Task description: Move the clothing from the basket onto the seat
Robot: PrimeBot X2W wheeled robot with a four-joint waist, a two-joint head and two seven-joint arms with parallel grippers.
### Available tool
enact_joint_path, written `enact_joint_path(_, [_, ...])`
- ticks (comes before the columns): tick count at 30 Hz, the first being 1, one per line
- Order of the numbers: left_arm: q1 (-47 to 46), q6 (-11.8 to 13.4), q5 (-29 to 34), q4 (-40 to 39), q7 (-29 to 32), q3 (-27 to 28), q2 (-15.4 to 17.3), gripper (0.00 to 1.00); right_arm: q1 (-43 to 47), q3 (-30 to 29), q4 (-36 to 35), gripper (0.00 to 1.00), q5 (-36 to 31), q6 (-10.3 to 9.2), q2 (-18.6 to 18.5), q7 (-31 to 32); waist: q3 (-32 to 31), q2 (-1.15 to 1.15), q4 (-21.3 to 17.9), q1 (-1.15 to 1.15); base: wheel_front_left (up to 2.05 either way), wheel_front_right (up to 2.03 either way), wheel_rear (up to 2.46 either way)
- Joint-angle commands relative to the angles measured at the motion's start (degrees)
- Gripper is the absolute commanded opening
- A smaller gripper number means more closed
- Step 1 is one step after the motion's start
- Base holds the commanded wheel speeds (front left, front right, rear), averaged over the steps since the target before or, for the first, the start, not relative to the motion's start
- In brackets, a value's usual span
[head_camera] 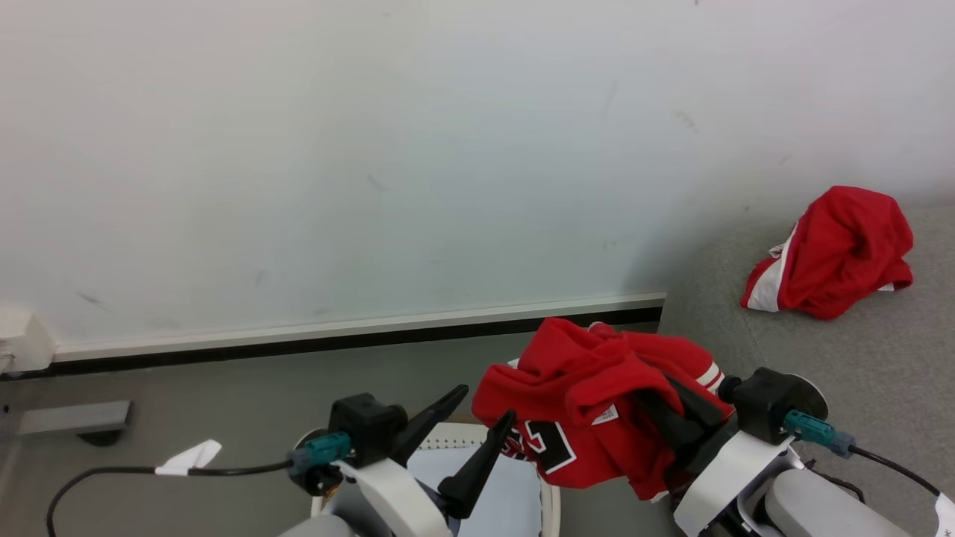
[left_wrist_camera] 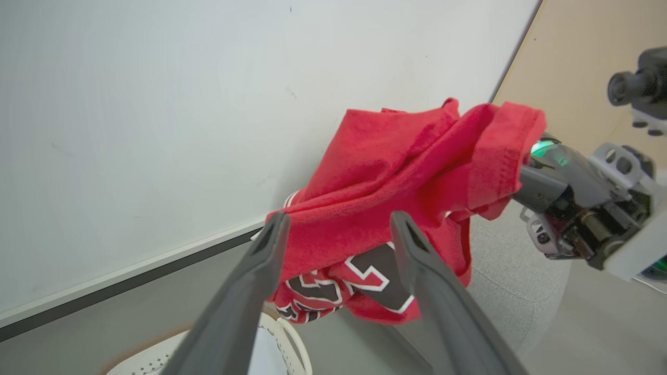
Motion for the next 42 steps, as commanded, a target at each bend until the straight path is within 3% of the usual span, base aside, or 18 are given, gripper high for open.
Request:
enact_joint_path(1, [0.4, 0.0, 0.2, 0.2, -0.4, 0.2, -0.2, 1.00, 0.7, -0.7, -0.3, 0.00, -0.7, -0.19, -0.2, -0.2, 0.2, -0.01, -1.2, 0.00, 0.00, 0.00, 0.00])
enact_joint_path(10, [0.7, -0.6, 1.6, 3.1, -2.3, -0.4, -1.8, 1.00, 3.5, -7.1, -2.2, 0.00, -2.9, -0.19, -1.9, -0.2, 0.4, -0.01, -6.3, 0.00, 0.00, 0.00, 0.00])
enact_joint_path(19, [0.8, -1.3, 2.1, 4.7, -2.7, -1.1, -3.2, 1.00, 6.1, -9.8, -3.5, 0.00, -4.0, -0.18, -3.0, -0.2, 0.2, -0.01, -9.4, 0.00, 0.00, 0.00, 0.00])
enact_joint_path(35, [-0.1, -1.4, 2.4, 4.0, -3.0, -1.0, -2.3, 1.00, 7.4, -15.6, -4.7, 0.00, -3.2, -0.18, -1.3, -0.2, 2.9, -0.01, -9.6, 0.00, 0.00, 0.00, 0.00])
enact_joint_path(42, [-2.2, -1.7, 3.5, 1.9, -2.6, 0.2, 0.0, 1.00, 0.5, -25.4, -4.5, 0.00, -6.2, -0.18, -0.8, -0.2, 10.0, -0.01, -8.7, 0.00, 0.00, 0.00, 0.00])
